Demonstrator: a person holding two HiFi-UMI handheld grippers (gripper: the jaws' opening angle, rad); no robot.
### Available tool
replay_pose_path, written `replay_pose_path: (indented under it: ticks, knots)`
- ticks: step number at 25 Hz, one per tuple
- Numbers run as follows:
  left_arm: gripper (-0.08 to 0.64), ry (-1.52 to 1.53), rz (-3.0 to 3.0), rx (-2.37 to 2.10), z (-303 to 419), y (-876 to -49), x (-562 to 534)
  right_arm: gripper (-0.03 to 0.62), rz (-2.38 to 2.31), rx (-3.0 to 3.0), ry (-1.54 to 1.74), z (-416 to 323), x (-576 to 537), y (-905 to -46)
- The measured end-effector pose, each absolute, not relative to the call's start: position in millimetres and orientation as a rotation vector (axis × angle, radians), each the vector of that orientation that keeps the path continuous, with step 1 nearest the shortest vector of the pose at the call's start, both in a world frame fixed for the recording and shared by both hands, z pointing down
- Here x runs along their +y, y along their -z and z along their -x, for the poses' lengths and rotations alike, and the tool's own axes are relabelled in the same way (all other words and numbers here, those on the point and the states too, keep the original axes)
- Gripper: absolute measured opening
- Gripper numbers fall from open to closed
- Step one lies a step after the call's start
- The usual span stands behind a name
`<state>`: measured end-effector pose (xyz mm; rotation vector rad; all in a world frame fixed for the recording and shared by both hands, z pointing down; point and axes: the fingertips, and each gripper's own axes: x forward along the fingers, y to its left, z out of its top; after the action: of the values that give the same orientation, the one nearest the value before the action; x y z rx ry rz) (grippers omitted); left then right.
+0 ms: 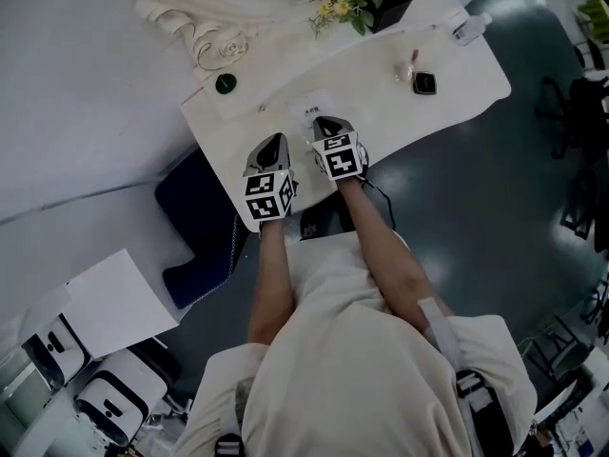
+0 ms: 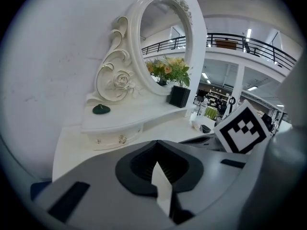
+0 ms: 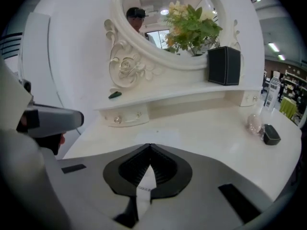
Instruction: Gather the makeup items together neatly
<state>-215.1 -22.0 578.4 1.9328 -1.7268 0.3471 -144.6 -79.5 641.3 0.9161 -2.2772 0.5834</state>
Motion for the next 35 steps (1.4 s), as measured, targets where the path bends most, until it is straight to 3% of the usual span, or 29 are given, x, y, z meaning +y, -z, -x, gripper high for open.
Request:
replay_pose_path:
  ticks: [12, 25, 35]
  knots:
    - [0.012, -0.374, -2.103, -1.564, 116, -575, -90, 0.038, -1.246, -2.212, -0.623, 13, -151, -618]
    - [0.012, -0.380, -2.175, -1.502, 40, -570, -159, 0.044, -1.337, -2.158, -0.614, -70, -220, -618]
    - [0.012, -0.381, -2.112, -1.561, 56, -577, -189, 0.238, -1.351, -2.098, -0.620, -82, -269, -634]
